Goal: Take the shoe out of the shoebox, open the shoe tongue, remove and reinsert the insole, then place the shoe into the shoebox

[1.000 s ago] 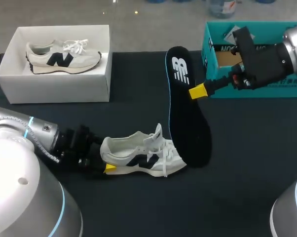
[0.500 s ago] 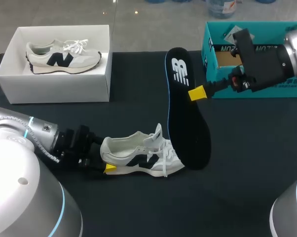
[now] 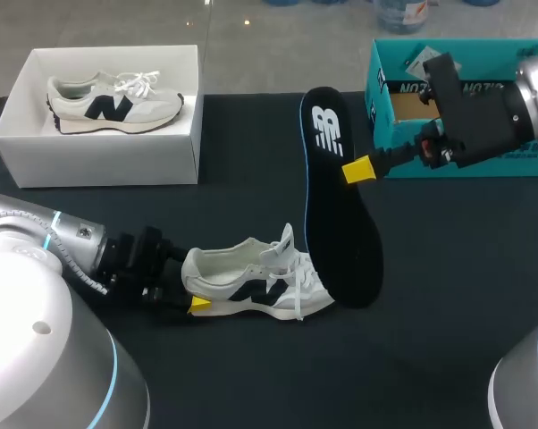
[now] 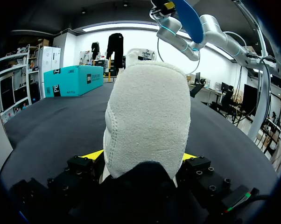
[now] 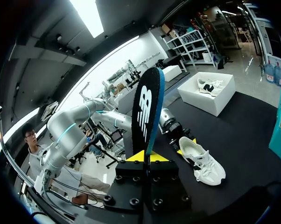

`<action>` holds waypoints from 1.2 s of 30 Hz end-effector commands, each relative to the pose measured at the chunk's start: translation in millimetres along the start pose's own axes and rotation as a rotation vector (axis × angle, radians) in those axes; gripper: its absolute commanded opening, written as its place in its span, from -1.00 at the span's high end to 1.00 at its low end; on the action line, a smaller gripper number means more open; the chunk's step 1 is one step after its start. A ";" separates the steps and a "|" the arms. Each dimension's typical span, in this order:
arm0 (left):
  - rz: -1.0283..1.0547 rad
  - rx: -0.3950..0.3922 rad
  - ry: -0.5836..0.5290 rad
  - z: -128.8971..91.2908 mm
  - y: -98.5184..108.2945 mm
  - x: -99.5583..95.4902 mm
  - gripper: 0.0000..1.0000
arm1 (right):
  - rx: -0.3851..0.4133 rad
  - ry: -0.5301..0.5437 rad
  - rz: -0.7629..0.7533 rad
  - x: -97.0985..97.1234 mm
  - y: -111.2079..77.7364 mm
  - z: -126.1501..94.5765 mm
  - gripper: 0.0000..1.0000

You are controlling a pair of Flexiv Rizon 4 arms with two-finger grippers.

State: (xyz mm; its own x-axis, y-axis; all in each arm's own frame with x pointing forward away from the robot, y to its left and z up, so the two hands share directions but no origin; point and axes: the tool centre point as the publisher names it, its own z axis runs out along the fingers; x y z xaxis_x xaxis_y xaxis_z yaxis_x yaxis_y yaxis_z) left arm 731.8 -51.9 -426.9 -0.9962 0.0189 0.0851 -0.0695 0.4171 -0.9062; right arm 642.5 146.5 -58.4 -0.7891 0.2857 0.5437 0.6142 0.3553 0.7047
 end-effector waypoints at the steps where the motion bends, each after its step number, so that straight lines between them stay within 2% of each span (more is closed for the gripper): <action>1: 0.000 -0.001 0.000 1.4 1.3 -0.4 1.00 | 0.001 -0.001 0.001 -0.6 0.4 2.1 1.00; 14: 0.000 -0.001 0.000 1.4 1.3 -0.4 1.00 | 0.001 -0.001 0.001 -0.6 0.4 2.1 1.00; 17: 0.000 -0.001 0.000 1.4 1.3 -0.4 0.82 | 0.001 -0.001 0.001 -0.6 0.4 2.1 1.00; 18: 0.000 -0.001 0.000 1.4 1.3 -0.4 0.65 | 0.001 -0.001 0.001 -0.6 0.4 2.1 1.00; 20: 0.000 -0.001 0.000 1.4 1.3 -0.4 0.11 | 0.001 -0.001 0.001 -0.6 0.4 2.1 1.00; 21: 0.000 -0.001 0.000 1.4 1.3 -0.4 0.02 | 0.001 -0.001 0.001 -0.6 0.4 2.1 1.00; 22: 0.000 -0.001 0.000 1.4 1.3 -0.4 -0.26 | 0.001 -0.001 0.001 -0.6 0.4 2.1 1.00; 23: 0.000 -0.001 0.000 1.4 1.3 -0.4 -0.73 | 0.001 -0.001 0.001 -0.6 0.4 2.1 1.00; 24: 0.000 -0.001 0.000 1.4 1.3 -0.4 -1.00 | 0.001 -0.001 0.001 -0.6 0.4 2.1 1.00; 36: 0.007 -0.027 0.006 -7.2 0.1 -5.0 -1.00 | 0.001 -0.001 0.001 -0.6 0.4 2.1 1.00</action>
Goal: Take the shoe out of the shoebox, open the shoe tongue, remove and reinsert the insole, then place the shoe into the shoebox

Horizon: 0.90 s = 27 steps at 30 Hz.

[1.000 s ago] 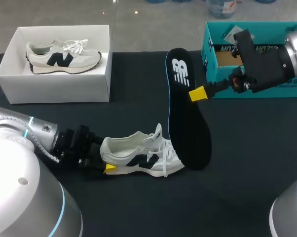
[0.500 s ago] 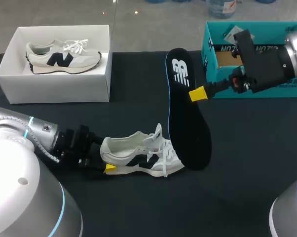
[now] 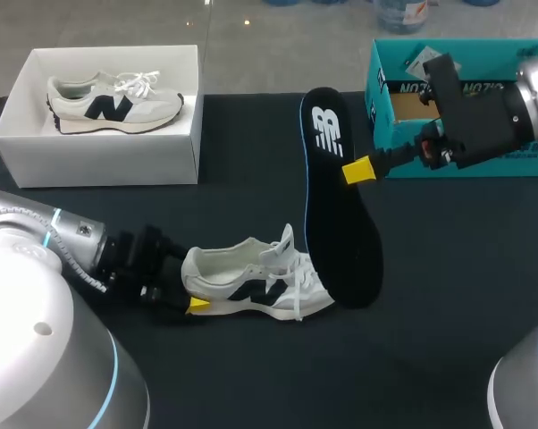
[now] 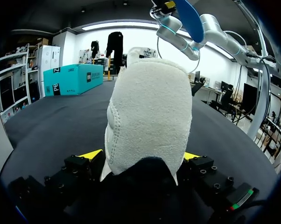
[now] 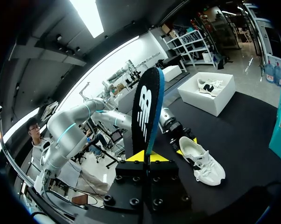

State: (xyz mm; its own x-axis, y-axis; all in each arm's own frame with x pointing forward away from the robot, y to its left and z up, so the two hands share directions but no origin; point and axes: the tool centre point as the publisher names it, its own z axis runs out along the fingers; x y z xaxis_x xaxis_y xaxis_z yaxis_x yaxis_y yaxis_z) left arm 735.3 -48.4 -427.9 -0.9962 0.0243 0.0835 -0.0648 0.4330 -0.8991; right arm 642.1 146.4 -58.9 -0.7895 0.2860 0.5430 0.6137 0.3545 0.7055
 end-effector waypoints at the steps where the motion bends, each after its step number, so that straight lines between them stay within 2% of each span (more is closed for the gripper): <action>1: 0.007 -0.013 0.001 -5.4 -2.7 -1.2 -1.00 | 0.002 0.000 0.001 -0.7 0.9 2.0 1.00; 5: 0.035 -0.056 -0.013 -8.7 -5.3 0.6 -1.00 | 0.002 0.000 0.001 -0.7 0.9 2.0 1.00; 7: 0.047 -0.103 -0.022 -8.2 -6.4 1.8 -1.00 | 0.002 0.000 0.001 -0.7 0.9 2.0 1.00; 26: 0.047 -0.103 -0.022 -8.2 -6.4 1.8 -1.00 | 0.002 0.000 0.001 -0.7 0.9 2.0 1.00; 27: 0.054 -0.141 -0.033 -10.2 -8.6 1.9 -1.00 | 0.002 0.000 0.001 -0.7 0.9 2.0 1.00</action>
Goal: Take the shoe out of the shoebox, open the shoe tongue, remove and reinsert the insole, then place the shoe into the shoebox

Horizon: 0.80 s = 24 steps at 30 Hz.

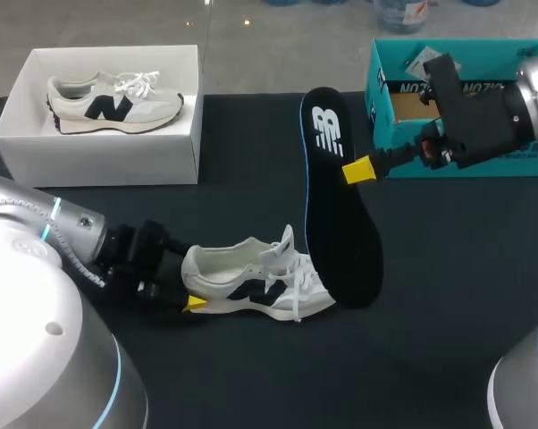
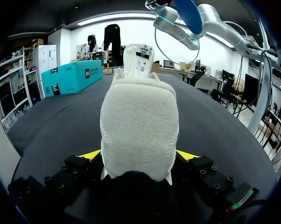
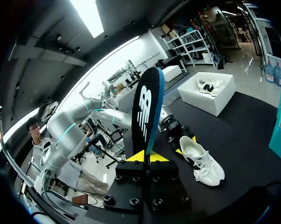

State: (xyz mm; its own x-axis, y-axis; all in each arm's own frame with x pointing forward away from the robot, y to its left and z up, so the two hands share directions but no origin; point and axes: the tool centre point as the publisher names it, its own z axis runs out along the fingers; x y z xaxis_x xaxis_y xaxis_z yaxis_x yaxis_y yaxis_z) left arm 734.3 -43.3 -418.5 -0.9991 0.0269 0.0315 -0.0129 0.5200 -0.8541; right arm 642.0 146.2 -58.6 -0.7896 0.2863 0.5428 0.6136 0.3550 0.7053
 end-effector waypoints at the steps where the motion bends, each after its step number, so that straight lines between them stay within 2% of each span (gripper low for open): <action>1: 0.015 -0.067 -0.022 -3.3 -4.7 -0.5 -1.00 | 0.002 0.000 0.001 -0.8 0.8 2.3 1.00; 8: -0.005 -0.143 -0.048 -10.6 -13.2 -3.7 -1.00 | 0.002 0.000 0.001 -0.8 0.8 2.3 1.00; 13: 0.014 -0.179 -0.021 -13.9 -18.7 1.5 -1.00 | 0.002 0.000 0.001 -0.8 0.8 2.3 1.00; 19: 0.031 -0.296 0.035 -17.3 -26.6 5.1 -1.00 | 0.002 0.000 0.001 -0.8 0.8 2.3 1.00; 20: 0.027 -0.337 0.028 -17.8 -28.7 5.1 -1.00 | 0.002 0.000 0.001 -0.8 0.8 2.3 1.00; 24: 0.070 -0.409 -0.009 -22.7 -37.6 7.0 -1.00 | 0.002 0.000 0.001 -0.8 0.8 2.3 1.00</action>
State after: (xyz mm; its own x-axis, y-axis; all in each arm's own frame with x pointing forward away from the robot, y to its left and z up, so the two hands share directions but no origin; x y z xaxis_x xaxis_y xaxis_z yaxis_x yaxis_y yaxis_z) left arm 733.7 -40.6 -385.3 -0.9971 0.0758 -0.0111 0.0637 0.7395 -0.6702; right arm 642.0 146.1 -58.5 -0.7896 0.2863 0.5428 0.6136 0.3551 0.7053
